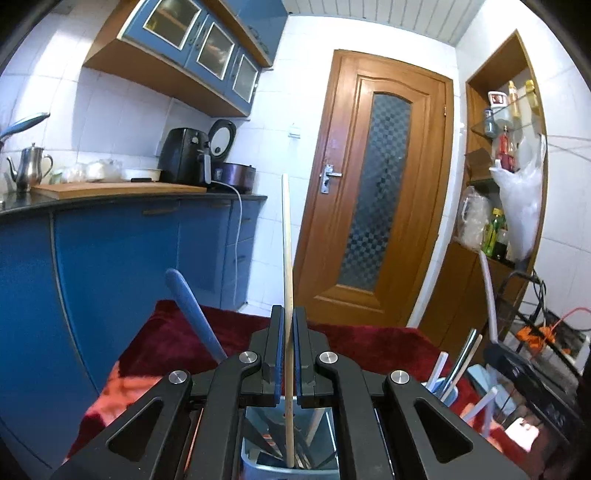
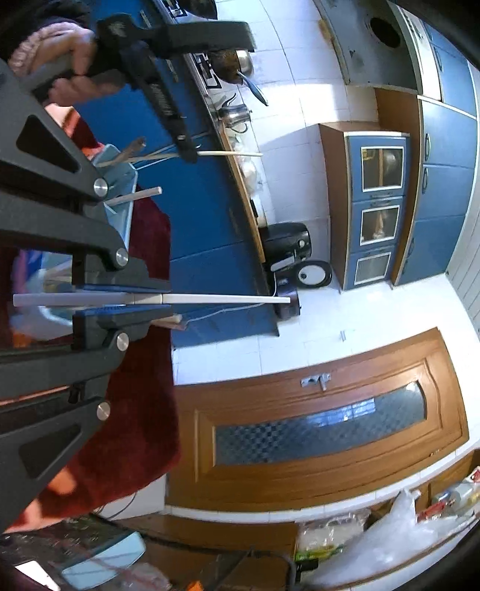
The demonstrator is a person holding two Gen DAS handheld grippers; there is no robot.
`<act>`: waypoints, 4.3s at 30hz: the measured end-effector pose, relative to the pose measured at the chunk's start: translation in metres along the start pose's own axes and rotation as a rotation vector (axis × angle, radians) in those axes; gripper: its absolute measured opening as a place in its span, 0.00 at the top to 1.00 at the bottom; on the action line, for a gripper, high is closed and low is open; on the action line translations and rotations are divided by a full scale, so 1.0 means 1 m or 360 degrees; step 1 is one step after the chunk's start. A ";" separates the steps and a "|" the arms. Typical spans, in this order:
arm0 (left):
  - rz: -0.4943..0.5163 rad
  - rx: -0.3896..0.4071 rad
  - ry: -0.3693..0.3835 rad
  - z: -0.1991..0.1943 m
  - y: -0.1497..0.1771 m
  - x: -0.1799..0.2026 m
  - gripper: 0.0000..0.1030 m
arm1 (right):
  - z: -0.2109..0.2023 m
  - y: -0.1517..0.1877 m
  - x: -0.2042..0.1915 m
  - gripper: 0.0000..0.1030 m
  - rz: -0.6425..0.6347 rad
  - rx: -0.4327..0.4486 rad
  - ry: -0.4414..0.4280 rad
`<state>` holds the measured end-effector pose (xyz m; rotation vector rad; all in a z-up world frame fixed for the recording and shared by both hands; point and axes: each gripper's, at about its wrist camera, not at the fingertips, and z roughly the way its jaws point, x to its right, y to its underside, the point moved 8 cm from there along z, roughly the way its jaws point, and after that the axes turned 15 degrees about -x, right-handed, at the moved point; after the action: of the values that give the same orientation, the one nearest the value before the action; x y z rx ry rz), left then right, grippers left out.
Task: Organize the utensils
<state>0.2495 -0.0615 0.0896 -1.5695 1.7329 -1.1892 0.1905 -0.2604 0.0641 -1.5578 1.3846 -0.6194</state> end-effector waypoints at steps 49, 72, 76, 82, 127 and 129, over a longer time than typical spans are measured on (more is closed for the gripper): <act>0.0043 -0.0017 0.0129 -0.013 0.032 0.010 0.95 | 0.011 0.017 -0.019 0.84 -0.0133 -0.0047 0.0021; 0.0095 -0.0244 0.0206 -0.017 0.016 0.019 0.64 | -0.045 0.012 -0.031 0.62 0.0023 0.0013 -0.0032; 0.0061 -0.0277 0.0194 -0.005 -0.001 0.016 0.64 | -0.050 0.020 -0.028 0.62 0.0028 -0.0019 0.0023; -0.0016 -0.0421 0.0201 0.031 -0.017 0.013 0.64 | -0.047 0.034 -0.022 0.61 0.0011 -0.0041 0.0063; -0.0014 -0.0127 0.0103 -0.016 -0.022 0.002 0.96 | -0.076 0.061 -0.017 0.60 0.0145 -0.0038 -0.0024; -0.0057 -0.0167 0.0142 -0.009 -0.025 0.000 0.96 | -0.081 0.062 -0.018 0.59 0.0134 -0.0024 -0.0016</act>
<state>0.2551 -0.0576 0.1152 -1.6371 1.8588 -1.2200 0.0885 -0.2641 0.0489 -1.5041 1.4425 -0.5506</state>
